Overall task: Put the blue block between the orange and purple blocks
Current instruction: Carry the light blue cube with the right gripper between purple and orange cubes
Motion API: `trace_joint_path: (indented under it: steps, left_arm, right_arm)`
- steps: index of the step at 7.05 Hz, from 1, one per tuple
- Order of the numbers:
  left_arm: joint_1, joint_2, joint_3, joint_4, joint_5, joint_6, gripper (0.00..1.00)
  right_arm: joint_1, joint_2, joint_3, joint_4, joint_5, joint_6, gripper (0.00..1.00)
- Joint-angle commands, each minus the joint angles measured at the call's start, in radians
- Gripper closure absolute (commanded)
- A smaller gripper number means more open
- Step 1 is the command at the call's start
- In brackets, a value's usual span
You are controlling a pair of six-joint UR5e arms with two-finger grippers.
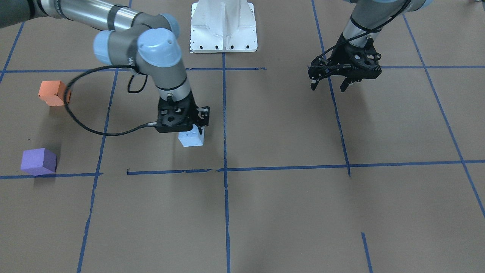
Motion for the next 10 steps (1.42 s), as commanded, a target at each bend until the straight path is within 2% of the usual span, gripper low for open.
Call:
trace_joint_path:
  steps: [1,2,3,4,6,8,10]
  left_arm:
    - [0.000,-0.001,-0.001,-0.001,0.000,-0.004,0.00]
    - [0.000,0.001,-0.003,-0.001,0.000,-0.006,0.00]
    - [0.000,0.001,-0.007,0.001,0.000,-0.007,0.00]
    - [0.000,0.001,-0.007,0.001,0.000,-0.009,0.00]
    - [0.000,0.001,-0.007,0.001,0.000,-0.009,0.00]
    - [0.000,-0.001,-0.009,0.001,-0.003,-0.009,0.00]
    - [0.000,0.001,-0.009,0.001,0.000,-0.009,0.00]
  right_arm:
    - [0.056,-0.202,0.221,-0.128,0.018,-0.016,0.90]
    - [0.108,-0.290,0.266,-0.124,0.033,-0.022,0.90]
    - [0.159,-0.339,0.272,-0.118,0.083,-0.080,0.93]
    - [0.194,-0.411,0.297,-0.118,0.097,-0.181,0.93]
    - [0.216,-0.557,0.346,-0.090,0.095,-0.260,0.90]
    - [0.257,-0.707,0.338,-0.006,0.127,-0.448,0.91]
    - [0.282,-0.697,0.254,0.002,0.165,-0.492,0.89]
